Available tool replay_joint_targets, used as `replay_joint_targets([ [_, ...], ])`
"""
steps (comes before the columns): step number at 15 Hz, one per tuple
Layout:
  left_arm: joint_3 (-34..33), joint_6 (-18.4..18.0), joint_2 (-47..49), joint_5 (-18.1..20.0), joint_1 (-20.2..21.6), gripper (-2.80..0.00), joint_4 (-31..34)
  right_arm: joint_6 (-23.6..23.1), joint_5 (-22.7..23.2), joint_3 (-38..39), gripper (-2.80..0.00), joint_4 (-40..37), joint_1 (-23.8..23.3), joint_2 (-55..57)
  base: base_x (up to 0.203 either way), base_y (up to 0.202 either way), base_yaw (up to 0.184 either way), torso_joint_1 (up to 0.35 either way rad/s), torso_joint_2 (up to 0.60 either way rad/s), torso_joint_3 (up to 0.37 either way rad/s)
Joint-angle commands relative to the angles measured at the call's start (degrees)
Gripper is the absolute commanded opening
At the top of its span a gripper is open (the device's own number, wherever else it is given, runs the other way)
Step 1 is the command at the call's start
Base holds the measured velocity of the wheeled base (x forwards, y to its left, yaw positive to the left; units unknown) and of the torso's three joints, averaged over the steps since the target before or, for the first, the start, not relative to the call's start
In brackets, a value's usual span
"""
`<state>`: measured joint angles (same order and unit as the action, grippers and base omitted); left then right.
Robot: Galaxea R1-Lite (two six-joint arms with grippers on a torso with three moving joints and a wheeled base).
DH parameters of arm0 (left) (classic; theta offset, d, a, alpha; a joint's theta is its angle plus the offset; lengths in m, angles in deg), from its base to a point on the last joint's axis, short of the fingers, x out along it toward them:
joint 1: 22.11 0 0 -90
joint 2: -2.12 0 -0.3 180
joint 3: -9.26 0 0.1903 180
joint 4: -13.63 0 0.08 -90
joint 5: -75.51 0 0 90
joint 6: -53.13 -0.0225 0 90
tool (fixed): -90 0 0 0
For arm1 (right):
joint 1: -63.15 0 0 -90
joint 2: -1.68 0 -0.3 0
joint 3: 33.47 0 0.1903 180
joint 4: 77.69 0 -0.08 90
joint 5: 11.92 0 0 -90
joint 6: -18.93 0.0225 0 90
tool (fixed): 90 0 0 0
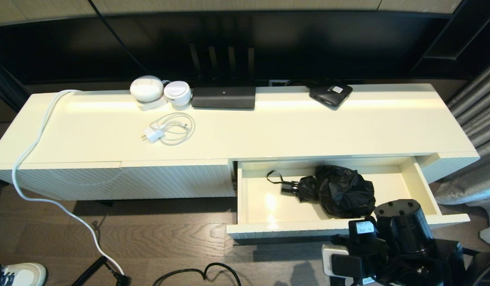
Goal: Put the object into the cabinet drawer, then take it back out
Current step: Close the drawer
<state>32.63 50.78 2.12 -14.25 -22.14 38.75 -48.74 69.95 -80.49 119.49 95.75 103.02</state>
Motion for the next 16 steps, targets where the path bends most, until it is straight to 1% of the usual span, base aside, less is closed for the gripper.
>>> replay_joint_targets([
  [1,0.0,0.0,-0.1,0.0,0.0,-2.8,0.0,-0.4,0.0,-0.3,-2.8,1.6,0.0,2.1,0.0,0.0,0.0,0.0,0.0,0.0],
  [9,0.0,0.0,-0.1,0.0,0.0,-2.8,0.0,-0.8,-0.1,-0.3,-2.8,8.5,-0.1,4.4,0.0,0.0,0.0,0.0,0.0,0.0],
  [13,0.0,0.0,-0.1,0.0,0.0,-2.8,0.0,-2.0,-0.1,-0.4,-2.8,12.1,-0.6,5.5,0.0,0.0,0.0,0.0,0.0,0.0],
  [16,0.0,0.0,0.0,0.0,0.0,-2.8,0.0,-4.0,-0.1,-1.2,-2.8,12.4,-1.8,5.5,0.0,0.0,0.0,0.0,0.0,0.0],
])
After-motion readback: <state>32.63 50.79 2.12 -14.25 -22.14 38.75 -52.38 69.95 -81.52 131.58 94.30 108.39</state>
